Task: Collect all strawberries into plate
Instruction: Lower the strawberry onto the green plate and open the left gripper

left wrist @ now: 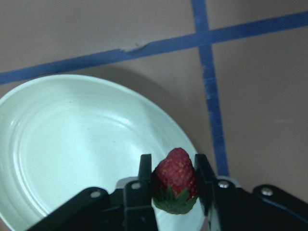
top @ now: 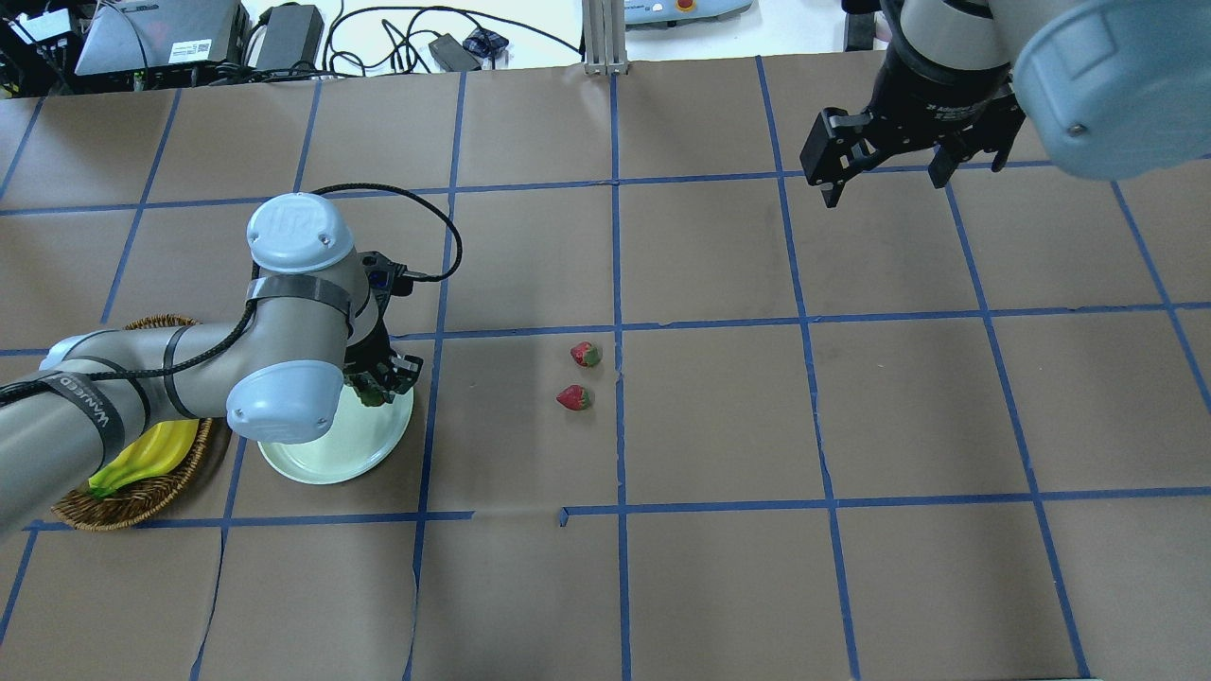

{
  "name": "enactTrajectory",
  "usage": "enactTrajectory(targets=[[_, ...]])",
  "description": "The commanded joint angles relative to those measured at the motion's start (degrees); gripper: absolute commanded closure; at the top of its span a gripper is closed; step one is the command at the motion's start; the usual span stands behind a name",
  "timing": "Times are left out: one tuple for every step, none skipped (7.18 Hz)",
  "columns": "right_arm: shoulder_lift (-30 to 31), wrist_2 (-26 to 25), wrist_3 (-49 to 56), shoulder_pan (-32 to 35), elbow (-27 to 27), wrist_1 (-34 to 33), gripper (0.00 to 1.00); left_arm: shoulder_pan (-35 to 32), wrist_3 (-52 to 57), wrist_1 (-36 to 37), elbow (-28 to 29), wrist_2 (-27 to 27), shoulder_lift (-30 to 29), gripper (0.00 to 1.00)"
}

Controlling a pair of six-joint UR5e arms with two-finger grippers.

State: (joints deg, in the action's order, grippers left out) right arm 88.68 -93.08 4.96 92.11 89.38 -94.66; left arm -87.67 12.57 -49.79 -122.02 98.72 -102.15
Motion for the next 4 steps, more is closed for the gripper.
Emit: enactTrajectory(targets=[[0.0,0.1,0.0,0.0,0.0,0.0,0.0,-1.1,-0.4,0.2,-0.6,-0.5,1.0,0.0],[0.0,0.2,0.0,0.1,0.0,0.0,0.0,-3.9,-1.2,0.5,-0.4,-1.1,1.9,0.0],[0.0,0.2,0.0,0.1,0.0,0.0,0.0,-9.0,-10.7,1.2,1.7,-3.2,2.0,0.0],[0.0,0.2,0.0,0.1,0.0,0.0,0.0,-16.1,-20.1,0.8,5.4,-2.8,0.3,0.0]])
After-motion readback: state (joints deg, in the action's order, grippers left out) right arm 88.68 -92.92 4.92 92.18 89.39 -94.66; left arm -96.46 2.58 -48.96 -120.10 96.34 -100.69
